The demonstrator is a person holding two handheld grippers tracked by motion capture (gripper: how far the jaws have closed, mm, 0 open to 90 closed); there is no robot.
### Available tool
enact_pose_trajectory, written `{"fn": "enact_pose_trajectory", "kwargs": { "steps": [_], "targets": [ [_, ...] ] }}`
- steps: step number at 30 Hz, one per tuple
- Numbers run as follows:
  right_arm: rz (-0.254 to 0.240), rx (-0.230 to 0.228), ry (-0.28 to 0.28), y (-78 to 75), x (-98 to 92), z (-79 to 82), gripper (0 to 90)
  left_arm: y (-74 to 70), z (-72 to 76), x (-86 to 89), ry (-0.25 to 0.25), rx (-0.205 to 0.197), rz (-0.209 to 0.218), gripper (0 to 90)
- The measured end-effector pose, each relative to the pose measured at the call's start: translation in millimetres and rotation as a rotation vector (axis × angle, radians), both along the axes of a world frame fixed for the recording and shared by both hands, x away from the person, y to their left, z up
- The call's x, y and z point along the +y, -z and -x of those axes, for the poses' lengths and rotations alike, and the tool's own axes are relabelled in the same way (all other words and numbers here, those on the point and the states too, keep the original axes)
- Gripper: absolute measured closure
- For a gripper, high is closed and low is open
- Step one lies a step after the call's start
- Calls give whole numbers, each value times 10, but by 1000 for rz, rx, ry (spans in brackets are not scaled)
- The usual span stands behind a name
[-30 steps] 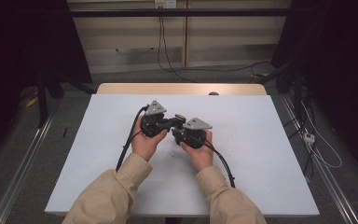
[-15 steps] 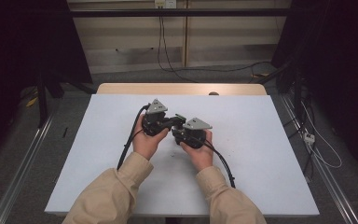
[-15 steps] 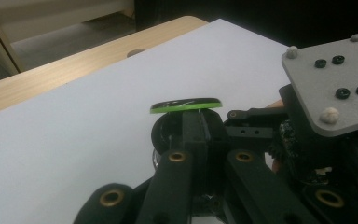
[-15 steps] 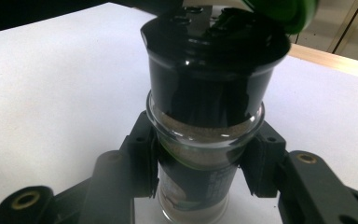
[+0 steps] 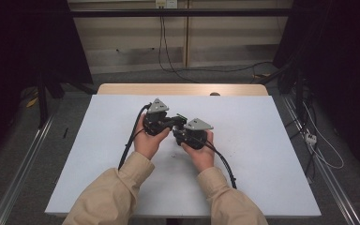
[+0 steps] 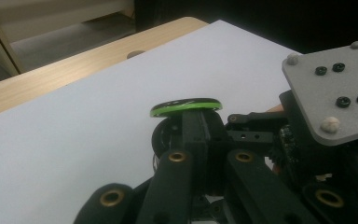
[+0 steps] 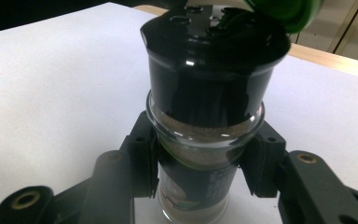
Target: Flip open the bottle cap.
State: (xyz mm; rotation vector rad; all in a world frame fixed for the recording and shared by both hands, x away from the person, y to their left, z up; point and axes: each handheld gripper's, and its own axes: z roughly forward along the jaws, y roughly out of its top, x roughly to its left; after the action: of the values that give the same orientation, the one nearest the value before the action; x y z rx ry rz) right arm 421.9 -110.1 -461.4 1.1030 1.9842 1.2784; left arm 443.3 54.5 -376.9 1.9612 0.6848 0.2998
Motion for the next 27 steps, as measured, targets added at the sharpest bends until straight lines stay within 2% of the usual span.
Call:
{"fn": "enact_pose_trajectory", "kwargs": {
  "steps": [8,15,19,27],
  "targets": [
    [0,-2,0,2,0,2,540,0,-7,4,2,10,12,900],
    [1,-3,1,3,2,5,540,-26,-19,3,3,4,0,900],
    [1,-2,0,2,2,4,539,-24,-23,-1,2,10,14,900],
    [2,-1,1,1,2,4,539,-79,-38,-1,4,18,16,900]
  ]
}}
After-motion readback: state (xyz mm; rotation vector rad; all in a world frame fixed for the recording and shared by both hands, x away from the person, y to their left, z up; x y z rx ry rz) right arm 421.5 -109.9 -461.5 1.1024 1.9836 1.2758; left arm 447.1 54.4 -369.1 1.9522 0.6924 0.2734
